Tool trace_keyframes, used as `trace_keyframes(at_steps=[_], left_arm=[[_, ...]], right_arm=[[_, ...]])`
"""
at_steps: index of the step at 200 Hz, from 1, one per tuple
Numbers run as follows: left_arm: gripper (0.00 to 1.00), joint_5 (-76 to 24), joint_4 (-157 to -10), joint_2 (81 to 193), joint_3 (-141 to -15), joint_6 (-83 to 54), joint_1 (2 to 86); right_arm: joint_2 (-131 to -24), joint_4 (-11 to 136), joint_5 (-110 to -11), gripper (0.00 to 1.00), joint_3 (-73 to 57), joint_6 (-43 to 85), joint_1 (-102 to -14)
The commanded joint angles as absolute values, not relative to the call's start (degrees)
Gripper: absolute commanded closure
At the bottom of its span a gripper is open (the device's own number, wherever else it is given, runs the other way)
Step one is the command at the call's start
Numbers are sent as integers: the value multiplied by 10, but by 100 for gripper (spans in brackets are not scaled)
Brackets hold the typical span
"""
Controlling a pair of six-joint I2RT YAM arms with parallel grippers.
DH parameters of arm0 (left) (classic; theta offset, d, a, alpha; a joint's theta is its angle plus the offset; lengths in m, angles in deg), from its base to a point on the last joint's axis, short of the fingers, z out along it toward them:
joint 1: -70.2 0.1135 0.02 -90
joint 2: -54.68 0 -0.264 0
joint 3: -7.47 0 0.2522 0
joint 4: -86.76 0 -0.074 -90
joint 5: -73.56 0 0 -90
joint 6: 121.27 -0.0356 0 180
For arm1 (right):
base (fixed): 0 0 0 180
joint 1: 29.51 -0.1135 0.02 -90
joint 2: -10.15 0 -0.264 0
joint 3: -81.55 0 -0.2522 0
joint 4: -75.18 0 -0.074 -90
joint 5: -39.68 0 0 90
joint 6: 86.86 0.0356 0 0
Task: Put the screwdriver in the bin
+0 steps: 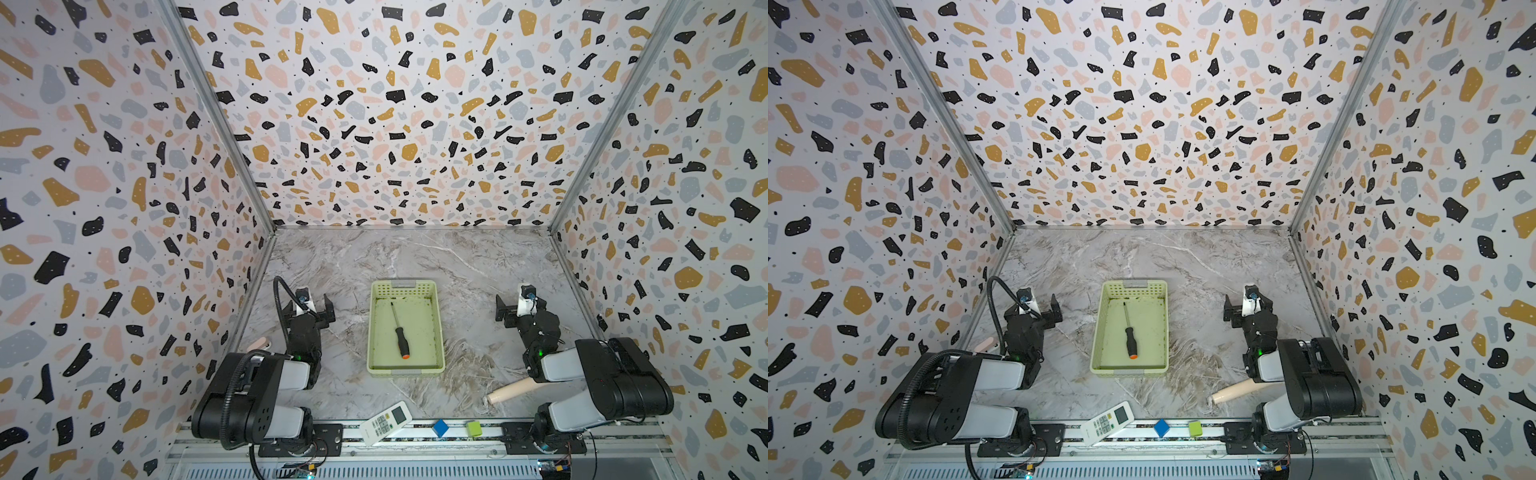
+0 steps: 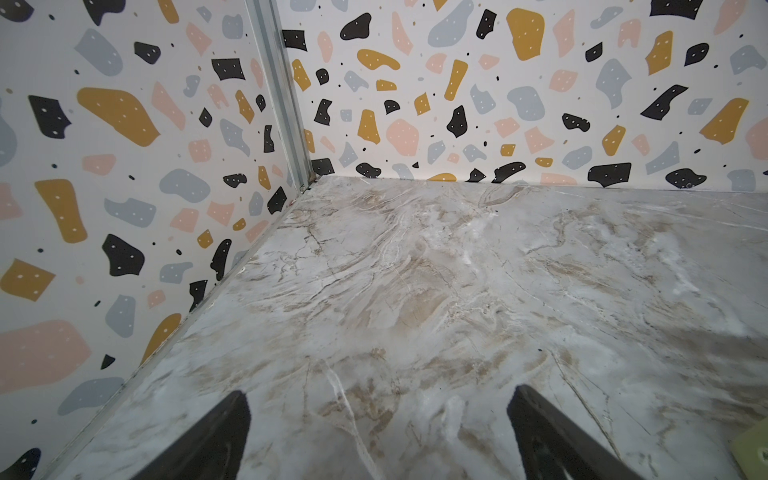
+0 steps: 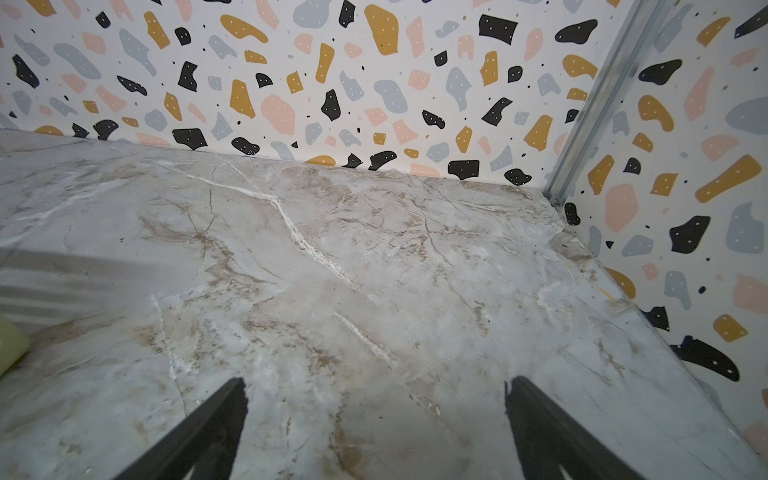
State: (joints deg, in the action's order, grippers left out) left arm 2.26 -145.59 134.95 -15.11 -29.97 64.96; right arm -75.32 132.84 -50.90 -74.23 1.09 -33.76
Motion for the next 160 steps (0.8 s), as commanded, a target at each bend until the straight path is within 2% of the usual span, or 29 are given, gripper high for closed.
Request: trace_keyframes(at_steps=[1, 160], left_arm=[[0, 22, -1481, 1347, -159, -298, 650], [0, 23, -1480, 1347, -159, -298, 650]], right_arm=[[-751, 1330, -513, 1, -729, 7, -339], [-752, 1323, -524, 1, -725, 9, -333]])
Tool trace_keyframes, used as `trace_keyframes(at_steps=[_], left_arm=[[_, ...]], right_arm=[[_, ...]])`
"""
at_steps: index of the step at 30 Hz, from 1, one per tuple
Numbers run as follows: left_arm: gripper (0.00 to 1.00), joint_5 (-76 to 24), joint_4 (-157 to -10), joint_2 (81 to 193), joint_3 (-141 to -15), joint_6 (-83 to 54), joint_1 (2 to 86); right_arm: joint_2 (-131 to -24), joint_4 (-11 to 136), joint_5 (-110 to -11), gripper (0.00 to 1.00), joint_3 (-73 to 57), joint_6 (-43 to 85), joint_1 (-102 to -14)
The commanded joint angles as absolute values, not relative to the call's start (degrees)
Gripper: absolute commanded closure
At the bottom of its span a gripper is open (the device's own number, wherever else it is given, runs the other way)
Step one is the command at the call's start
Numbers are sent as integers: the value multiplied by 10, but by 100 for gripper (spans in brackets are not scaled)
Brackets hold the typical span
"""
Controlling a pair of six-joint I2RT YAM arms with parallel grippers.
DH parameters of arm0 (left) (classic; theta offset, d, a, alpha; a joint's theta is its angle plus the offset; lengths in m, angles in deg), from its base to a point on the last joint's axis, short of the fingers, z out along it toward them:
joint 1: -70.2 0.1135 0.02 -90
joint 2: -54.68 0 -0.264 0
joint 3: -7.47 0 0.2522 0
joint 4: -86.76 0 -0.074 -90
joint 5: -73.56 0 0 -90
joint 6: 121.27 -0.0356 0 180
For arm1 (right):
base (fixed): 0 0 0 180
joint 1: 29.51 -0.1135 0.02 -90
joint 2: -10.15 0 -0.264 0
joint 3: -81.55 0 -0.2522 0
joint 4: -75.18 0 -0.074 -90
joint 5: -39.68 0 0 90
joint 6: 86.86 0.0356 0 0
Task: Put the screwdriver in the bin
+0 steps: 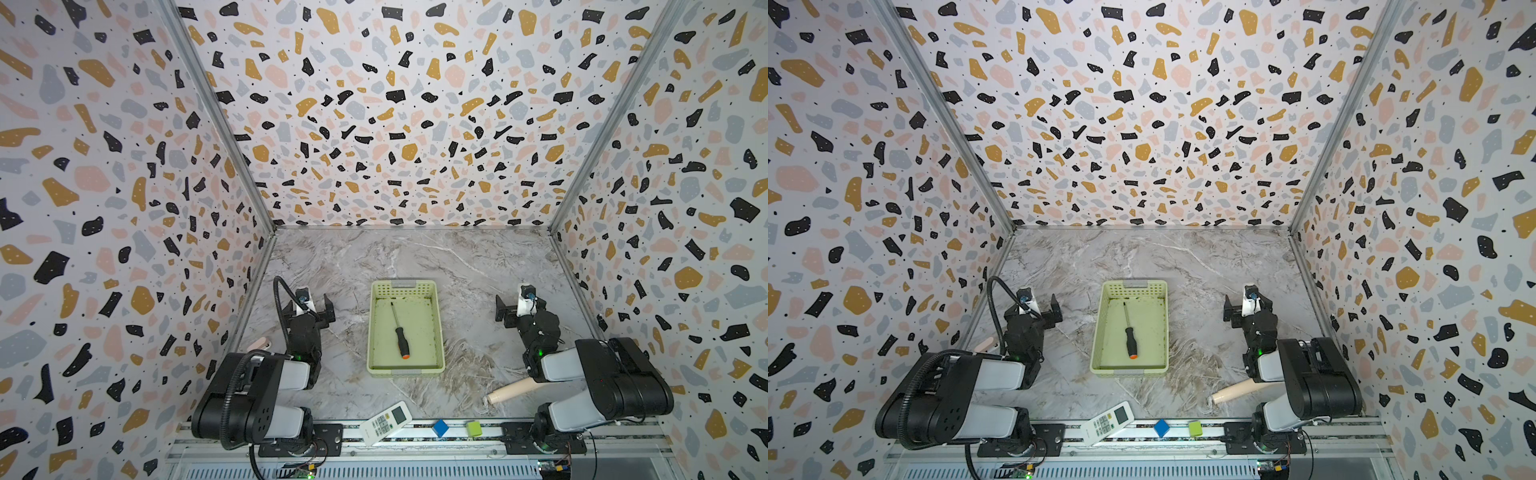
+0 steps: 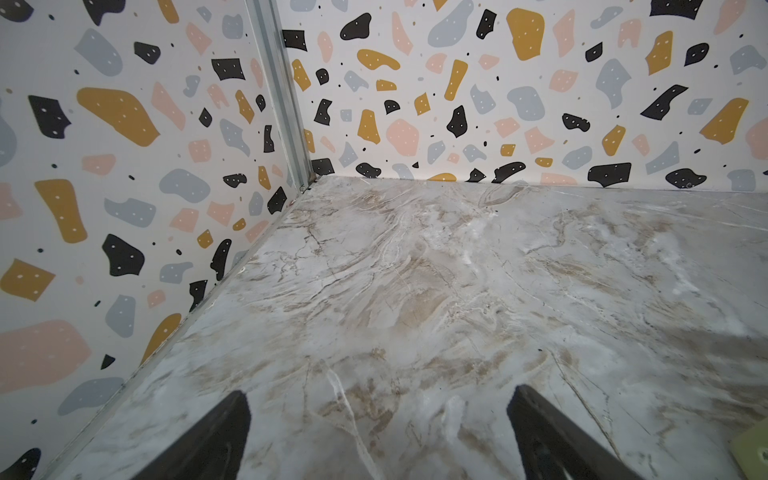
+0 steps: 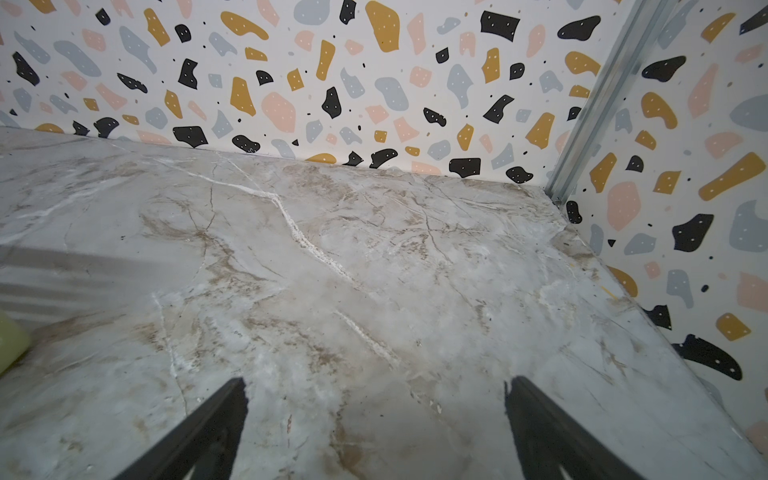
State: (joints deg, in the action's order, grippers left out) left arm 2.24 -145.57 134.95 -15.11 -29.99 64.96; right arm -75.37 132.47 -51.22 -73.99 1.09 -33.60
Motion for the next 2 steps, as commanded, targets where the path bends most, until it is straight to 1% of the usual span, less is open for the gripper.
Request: trace_keyframes(at_steps=[1, 2], left_arm=[[0, 23, -1480, 1347, -159, -298, 649], [0, 23, -1480, 1347, -159, -298, 650]], right_arm=[[-752, 1323, -524, 1, -725, 9, -333], [-751, 1323, -524, 1, -725, 9, -333]])
